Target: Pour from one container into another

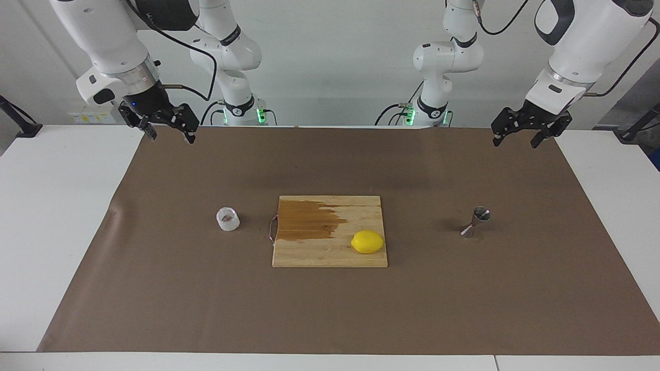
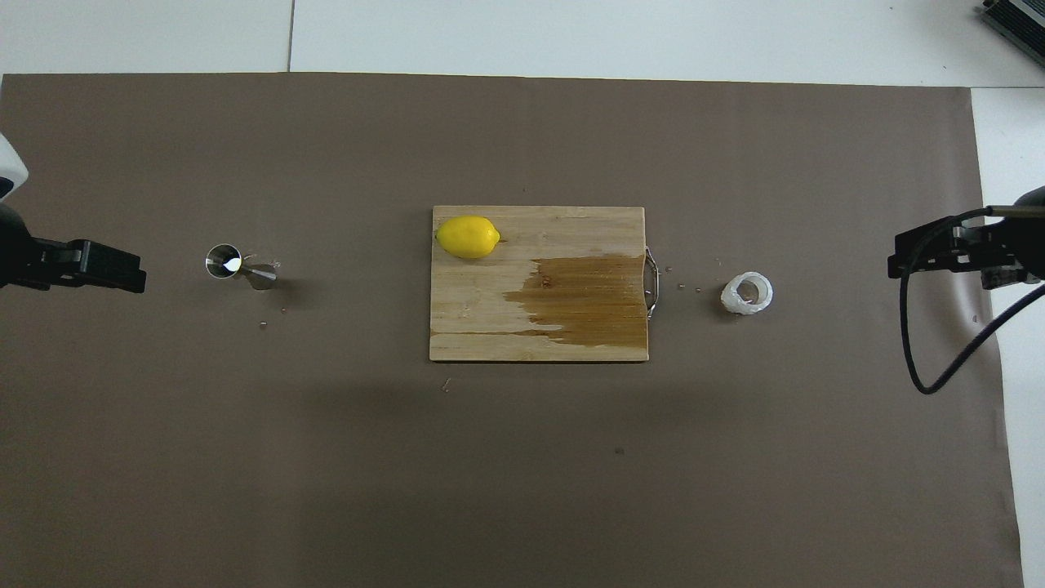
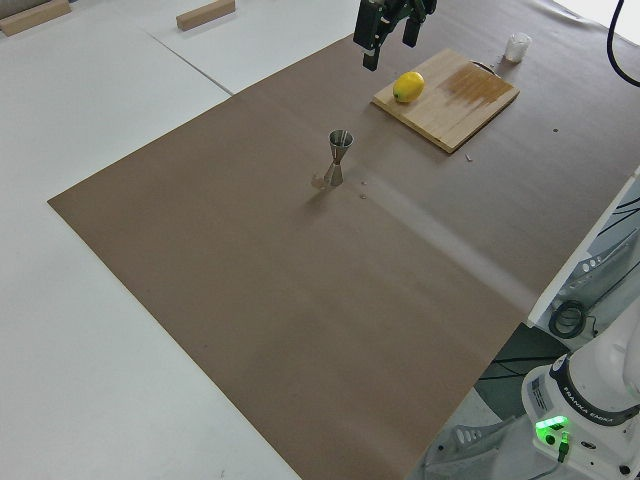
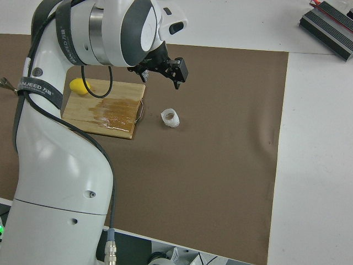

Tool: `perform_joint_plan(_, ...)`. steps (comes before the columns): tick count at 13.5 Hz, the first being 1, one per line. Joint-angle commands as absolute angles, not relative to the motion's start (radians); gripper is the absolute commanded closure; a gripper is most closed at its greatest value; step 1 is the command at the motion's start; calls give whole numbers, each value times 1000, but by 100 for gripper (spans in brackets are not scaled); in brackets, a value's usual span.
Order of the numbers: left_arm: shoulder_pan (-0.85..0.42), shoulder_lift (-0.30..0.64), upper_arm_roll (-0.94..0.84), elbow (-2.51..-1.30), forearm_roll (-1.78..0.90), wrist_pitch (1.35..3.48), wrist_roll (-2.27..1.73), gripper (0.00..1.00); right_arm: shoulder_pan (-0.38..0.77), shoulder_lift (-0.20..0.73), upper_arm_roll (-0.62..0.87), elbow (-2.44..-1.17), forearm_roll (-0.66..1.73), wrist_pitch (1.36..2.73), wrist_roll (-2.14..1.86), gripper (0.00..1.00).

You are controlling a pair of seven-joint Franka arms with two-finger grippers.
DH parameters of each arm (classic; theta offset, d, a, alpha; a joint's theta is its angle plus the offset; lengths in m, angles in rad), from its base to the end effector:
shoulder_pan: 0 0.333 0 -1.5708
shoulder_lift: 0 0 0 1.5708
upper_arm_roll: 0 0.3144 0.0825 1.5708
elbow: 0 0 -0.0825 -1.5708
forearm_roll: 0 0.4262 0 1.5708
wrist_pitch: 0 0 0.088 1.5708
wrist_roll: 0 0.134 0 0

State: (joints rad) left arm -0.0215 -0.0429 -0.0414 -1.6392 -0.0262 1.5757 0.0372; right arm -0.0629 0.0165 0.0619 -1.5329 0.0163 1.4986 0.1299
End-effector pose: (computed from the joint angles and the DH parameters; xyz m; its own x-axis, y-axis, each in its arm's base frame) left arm 0.5809 -0.0405 0.5865 0.9948 -0.0997 -0.0197 -0.0992 -0.9947 0.0252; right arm 0.5931 0.0014 0.5993 0.9902 -0.1293 -0.0526 -0.1300 -0.9915 -0.0106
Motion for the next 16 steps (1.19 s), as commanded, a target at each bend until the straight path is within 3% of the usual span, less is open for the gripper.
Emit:
perform_joint_plan(1,-35,-49,-35,-1643,-34,1569,38,0,-75,8,69,-1539,21,1494,129,0)
perform_joint_plan(4,-29,-60,-35,-1666,-35,1574,31,0,-75,8,71,-1539,21,1494,129,0)
perform_joint_plan(10,-21,-118,-32,-1844,-55,1710,-7,0,-75,8,71,-1539,21,1494,129,0)
perform_joint_plan(16,69,60,-35,-1809,-184,1637,-116,0,-75,8,71,-1539,21,1494,129,0)
